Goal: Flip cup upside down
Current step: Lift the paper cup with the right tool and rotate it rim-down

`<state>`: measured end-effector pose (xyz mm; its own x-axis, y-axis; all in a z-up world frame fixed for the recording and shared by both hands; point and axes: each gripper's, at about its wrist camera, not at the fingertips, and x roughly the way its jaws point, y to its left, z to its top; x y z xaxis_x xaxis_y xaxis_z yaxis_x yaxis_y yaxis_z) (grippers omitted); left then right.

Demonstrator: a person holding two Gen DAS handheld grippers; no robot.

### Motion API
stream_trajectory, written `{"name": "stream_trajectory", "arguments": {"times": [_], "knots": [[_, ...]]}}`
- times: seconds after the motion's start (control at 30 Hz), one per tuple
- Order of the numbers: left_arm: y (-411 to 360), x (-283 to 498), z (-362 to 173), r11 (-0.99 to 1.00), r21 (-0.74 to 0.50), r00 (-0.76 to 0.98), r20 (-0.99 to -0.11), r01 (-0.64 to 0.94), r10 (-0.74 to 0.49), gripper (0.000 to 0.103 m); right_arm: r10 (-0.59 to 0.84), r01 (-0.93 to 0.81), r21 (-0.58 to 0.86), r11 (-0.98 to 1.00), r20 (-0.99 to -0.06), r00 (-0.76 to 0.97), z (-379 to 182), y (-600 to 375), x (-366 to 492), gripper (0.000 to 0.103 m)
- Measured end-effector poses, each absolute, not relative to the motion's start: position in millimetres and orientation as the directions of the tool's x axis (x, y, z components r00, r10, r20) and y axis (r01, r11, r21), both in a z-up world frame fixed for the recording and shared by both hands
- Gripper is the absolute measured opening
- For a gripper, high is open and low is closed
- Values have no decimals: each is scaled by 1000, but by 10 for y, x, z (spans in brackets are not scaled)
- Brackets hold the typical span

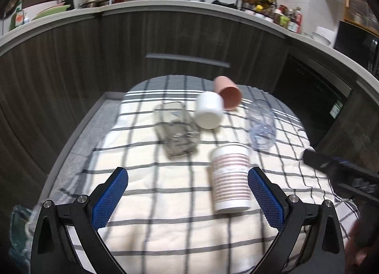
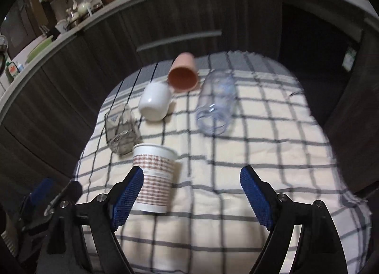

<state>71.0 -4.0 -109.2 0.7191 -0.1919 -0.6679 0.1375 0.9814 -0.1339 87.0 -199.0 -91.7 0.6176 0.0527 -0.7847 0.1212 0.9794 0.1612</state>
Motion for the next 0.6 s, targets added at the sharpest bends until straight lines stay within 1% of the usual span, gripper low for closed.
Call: {"name": "stream_trajectory", "arguments": {"times": [0.17,0.27,0.33,0.43,0.53,0.57,0.6], "knots": [[-338,626,-1253,970,-152,760,-602,191,-244,102,-61,176,91,980,-707,704,-738,-2288,496,86],[-533,612,-1349,970,-90,786,-572,226,-236,102,-95,206,81,975,-689,719,-723,-2438,386,86],[-622,631,-1426,970,-58,785,-577,235,-225,101,-108,227,83,970,-690,716,-764,-2519,358,86],[-719,692,-1587,972,-32,775,-597,234,-206,96,-117,257,94,962,-707,698,-881,-2635,340,86],[-797,729,-1746,975,8,767,-618,224,-171,84,-122,273,96,957,-721,682,-990,-2685,340,86],[-811,745,-1782,975,13,763,-625,220,-164,72,-124,280,97,955,-728,674,-1030,-2707,347,86],[-825,775,-1818,974,4,748,-640,228,-173,67,-120,284,101,953,-737,665,-1066,-2733,349,86]]}}
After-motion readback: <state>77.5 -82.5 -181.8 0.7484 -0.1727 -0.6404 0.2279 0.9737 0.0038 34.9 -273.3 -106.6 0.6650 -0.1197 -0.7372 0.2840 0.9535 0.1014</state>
